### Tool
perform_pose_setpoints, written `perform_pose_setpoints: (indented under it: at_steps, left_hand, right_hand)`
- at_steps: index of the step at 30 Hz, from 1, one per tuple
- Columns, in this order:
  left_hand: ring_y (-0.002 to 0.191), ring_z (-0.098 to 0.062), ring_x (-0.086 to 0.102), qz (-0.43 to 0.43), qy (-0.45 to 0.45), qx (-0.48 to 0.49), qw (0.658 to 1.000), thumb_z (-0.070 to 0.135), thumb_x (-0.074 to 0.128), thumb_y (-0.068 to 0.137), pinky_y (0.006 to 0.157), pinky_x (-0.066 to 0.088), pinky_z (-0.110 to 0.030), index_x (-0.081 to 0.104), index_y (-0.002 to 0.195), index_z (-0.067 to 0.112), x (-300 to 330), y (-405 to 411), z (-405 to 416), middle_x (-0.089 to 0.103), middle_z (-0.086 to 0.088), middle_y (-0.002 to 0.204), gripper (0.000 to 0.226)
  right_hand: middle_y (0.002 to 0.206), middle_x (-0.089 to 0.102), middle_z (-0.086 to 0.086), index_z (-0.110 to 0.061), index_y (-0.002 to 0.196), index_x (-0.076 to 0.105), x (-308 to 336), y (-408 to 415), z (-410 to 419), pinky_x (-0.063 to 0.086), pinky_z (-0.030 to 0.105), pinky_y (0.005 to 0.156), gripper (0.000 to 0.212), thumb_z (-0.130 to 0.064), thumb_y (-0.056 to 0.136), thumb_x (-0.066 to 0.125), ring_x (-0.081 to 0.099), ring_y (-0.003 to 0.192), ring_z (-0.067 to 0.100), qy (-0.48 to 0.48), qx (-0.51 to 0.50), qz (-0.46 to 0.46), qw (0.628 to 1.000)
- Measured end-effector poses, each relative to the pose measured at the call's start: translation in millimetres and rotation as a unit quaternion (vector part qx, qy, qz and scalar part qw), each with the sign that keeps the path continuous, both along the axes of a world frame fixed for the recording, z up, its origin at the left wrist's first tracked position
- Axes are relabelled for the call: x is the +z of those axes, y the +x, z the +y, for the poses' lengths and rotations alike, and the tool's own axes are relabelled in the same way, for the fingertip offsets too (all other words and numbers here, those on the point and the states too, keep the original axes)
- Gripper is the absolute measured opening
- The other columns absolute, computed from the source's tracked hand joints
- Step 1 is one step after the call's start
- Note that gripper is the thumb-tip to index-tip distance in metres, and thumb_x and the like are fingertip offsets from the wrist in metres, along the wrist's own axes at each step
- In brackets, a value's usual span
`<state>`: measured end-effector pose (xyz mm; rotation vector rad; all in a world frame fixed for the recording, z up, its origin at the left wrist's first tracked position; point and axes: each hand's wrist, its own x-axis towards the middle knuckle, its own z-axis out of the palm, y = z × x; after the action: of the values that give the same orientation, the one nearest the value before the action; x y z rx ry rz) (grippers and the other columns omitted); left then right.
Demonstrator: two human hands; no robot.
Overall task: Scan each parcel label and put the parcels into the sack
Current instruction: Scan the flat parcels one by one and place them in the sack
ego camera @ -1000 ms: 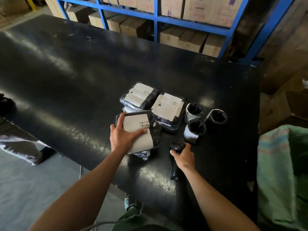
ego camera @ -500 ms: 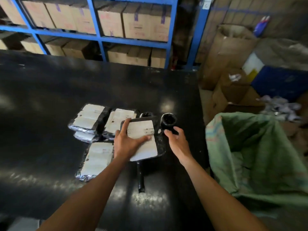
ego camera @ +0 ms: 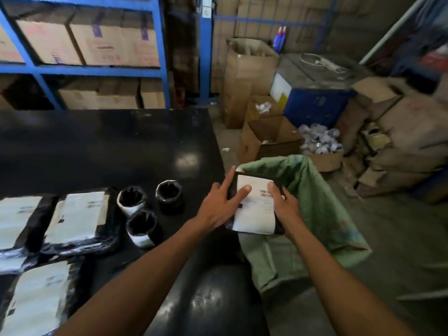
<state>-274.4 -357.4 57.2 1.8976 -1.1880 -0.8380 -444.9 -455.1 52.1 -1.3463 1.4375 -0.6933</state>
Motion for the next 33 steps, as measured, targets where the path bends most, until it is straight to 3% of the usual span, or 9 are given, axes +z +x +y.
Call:
perform_pose_setpoints:
  at_steps: [2,5,9,12,17,20,23,28,33]
  left_hand:
    - [0.124,-0.037,0.053,-0.027,0.016,-0.032,0.999,0.09,0.029,0.079,0.107,0.044,-0.051,-0.005,0.146,0.063,-0.7,-8.0,-25.1,0.037,-0.007,0.141,0.08]
    - [0.135,-0.039,0.043,-0.066,0.031,-0.048,0.996,0.086,0.029,0.083,0.11,0.041,-0.054,-0.006,0.153,0.048,-13.6,-13.0,-62.7,0.015,-0.004,0.159,0.088]
    - [0.144,-0.043,0.023,-0.109,0.051,-0.023,0.992,0.071,0.041,0.092,0.113,0.032,-0.056,0.002,0.158,0.03,-35.7,-16.8,-106.6,0.003,-0.015,0.162,0.087]
    - [0.146,-0.046,0.012,-0.15,0.067,-0.025,0.986,0.065,0.043,0.094,0.116,0.023,-0.06,0.002,0.159,0.022,-54.3,-17.2,-137.1,-0.005,-0.021,0.162,0.088]
    - [0.149,-0.048,-0.002,-0.26,0.079,-0.062,0.96,0.066,0.041,0.093,0.121,0.008,-0.059,-0.003,0.159,0.015,-87.8,-16.7,-172.7,-0.011,-0.026,0.162,0.095]
    - [0.147,-0.051,0.003,-0.268,0.071,-0.08,0.958,0.057,0.049,0.09,0.12,0.012,-0.056,-0.004,0.159,0.013,-94.6,-13.8,-181.1,-0.002,-0.028,0.162,0.098]
    - [0.146,-0.044,0.007,-0.237,0.061,-0.096,0.965,0.048,0.055,0.087,0.114,0.029,-0.054,-0.007,0.159,0.016,-97.7,-4.2,-178.1,0.001,-0.02,0.162,0.1]
    - [0.143,-0.037,0.015,-0.219,0.033,-0.104,0.97,0.045,0.06,0.085,0.104,0.044,-0.048,-0.004,0.16,0.017,-101.6,7.9,-169.9,0.006,-0.014,0.162,0.102]
    - [0.14,-0.038,0.021,-0.229,0.02,-0.098,0.968,0.038,0.063,0.082,0.093,0.054,-0.049,0.001,0.16,0.014,-104.7,8.2,-170.0,0.01,-0.016,0.16,0.102]
  right_hand:
    - [0.123,0.067,0.004,-0.017,0.134,0.064,-3.6,-20.2,-26.8,0.045,0.027,0.08,0.046,-0.048,0.1,0.06,0.062,0.092,0.016,0.0,-0.033,0.009,0.999]
    - [0.117,0.07,0.01,-0.015,0.125,0.066,-14.1,-43.6,-66.7,0.047,0.026,0.073,0.041,-0.048,0.1,0.059,0.061,0.083,0.017,0.009,-0.074,0.032,0.997]
    - [0.13,0.067,0.01,-0.014,0.143,0.058,-44.2,-66.5,-107.8,0.046,0.032,0.083,0.057,-0.052,0.1,0.057,0.06,0.098,0.023,0.035,-0.125,0.053,0.99]
    - [0.118,0.066,0.005,-0.016,0.139,0.06,-79.1,-71.3,-130.8,0.047,0.034,0.085,0.049,-0.047,0.101,0.057,0.061,0.1,0.023,0.05,-0.12,0.091,0.987]
    - [0.123,0.071,0.01,-0.015,0.13,0.067,-157.0,-57.7,-149.8,0.053,0.04,0.097,0.051,-0.052,0.096,0.063,0.065,0.112,0.029,0.07,-0.075,0.142,0.984]
    - [0.116,0.07,0.003,-0.018,0.136,0.065,-204.2,-40.1,-156.6,0.051,0.035,0.093,0.059,-0.057,0.092,0.064,0.065,0.108,0.025,0.097,-0.029,0.153,0.983]
    - [0.122,0.072,0.006,-0.026,0.141,0.061,-253.2,-23.8,-157.7,0.053,0.043,0.101,0.071,-0.068,0.084,0.061,0.066,0.114,0.028,0.126,0.009,0.152,0.98]
    - [0.134,0.068,0.007,-0.025,0.144,0.06,-291.6,9.6,-161.6,0.046,0.031,0.1,0.057,-0.052,0.094,0.066,0.062,0.123,0.027,0.137,0.031,0.134,0.981]
    - [0.136,0.064,0.015,-0.021,0.149,0.054,-318.4,11.0,-158.5,0.043,0.03,0.096,0.052,-0.044,0.102,0.057,0.059,0.124,0.033,0.128,0.053,0.154,0.978]
